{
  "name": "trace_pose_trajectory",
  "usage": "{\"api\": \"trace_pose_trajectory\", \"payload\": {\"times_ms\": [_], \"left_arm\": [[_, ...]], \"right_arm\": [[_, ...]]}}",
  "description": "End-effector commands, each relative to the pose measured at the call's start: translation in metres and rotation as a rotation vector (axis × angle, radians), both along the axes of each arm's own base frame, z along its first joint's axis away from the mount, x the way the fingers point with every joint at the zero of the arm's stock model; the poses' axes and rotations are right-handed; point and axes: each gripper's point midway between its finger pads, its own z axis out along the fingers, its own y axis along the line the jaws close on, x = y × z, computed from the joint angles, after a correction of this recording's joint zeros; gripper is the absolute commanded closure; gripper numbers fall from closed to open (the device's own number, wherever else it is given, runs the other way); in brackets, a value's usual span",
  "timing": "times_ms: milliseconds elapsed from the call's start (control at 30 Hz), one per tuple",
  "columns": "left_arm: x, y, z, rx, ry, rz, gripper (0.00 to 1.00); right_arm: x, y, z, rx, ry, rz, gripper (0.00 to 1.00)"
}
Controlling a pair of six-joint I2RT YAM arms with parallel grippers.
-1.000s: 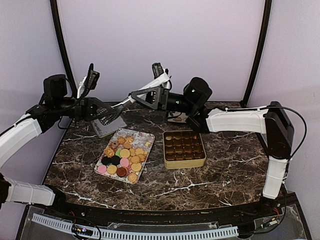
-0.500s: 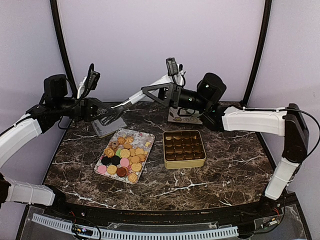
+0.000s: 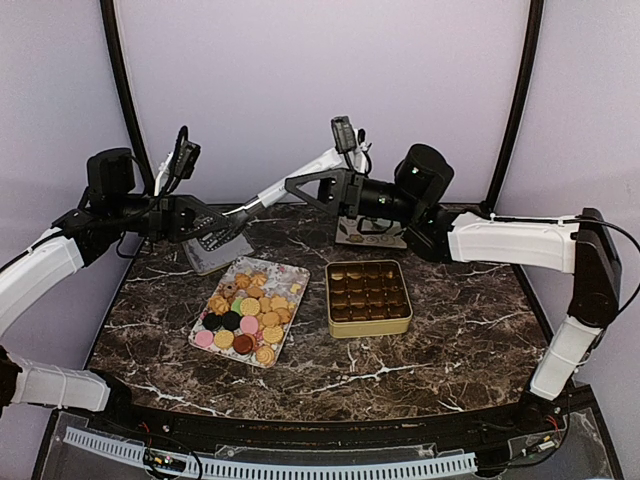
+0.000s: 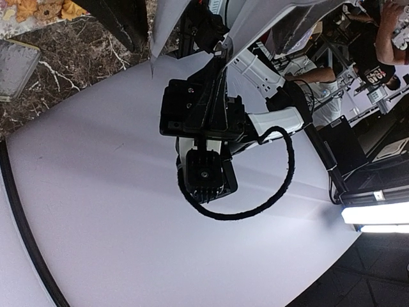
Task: Pack the cookies
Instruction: Pass from the left arm to the right
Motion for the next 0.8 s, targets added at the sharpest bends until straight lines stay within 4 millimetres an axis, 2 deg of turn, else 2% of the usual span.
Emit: {"api": "trace_pose_trajectory", "payload": {"times_ms": [0, 233, 400, 500, 600, 767], "left_arm": [[-0.006, 0.003, 0.018, -0.028, -0.082, -0.011, 1.0], [-0.001, 0.006, 0.015, -0.001, -0.085, 0.02, 1.0], [0.006, 0.008, 0.006, 0.029, -0.069, 0.043, 0.99], [0.01, 0.008, 0.0, 0.05, -0.054, 0.056, 0.93], [0.016, 0.009, -0.005, 0.076, -0.058, 0.088, 0.81], [0.029, 0.014, -0.015, 0.138, -0.074, 0.16, 0.7]], "right_arm": [[-0.006, 0.003, 0.006, 0.009, -0.034, 0.02, 0.39], [-0.002, -0.001, 0.016, 0.022, -0.058, -0.028, 0.52], [0.003, -0.004, 0.018, 0.021, -0.056, -0.073, 0.54], [0.006, -0.008, 0.019, 0.026, -0.056, -0.095, 0.55], [0.009, -0.012, 0.02, 0.033, -0.053, -0.118, 0.57], [0.013, -0.016, 0.018, 0.031, -0.047, -0.144, 0.64]]}}
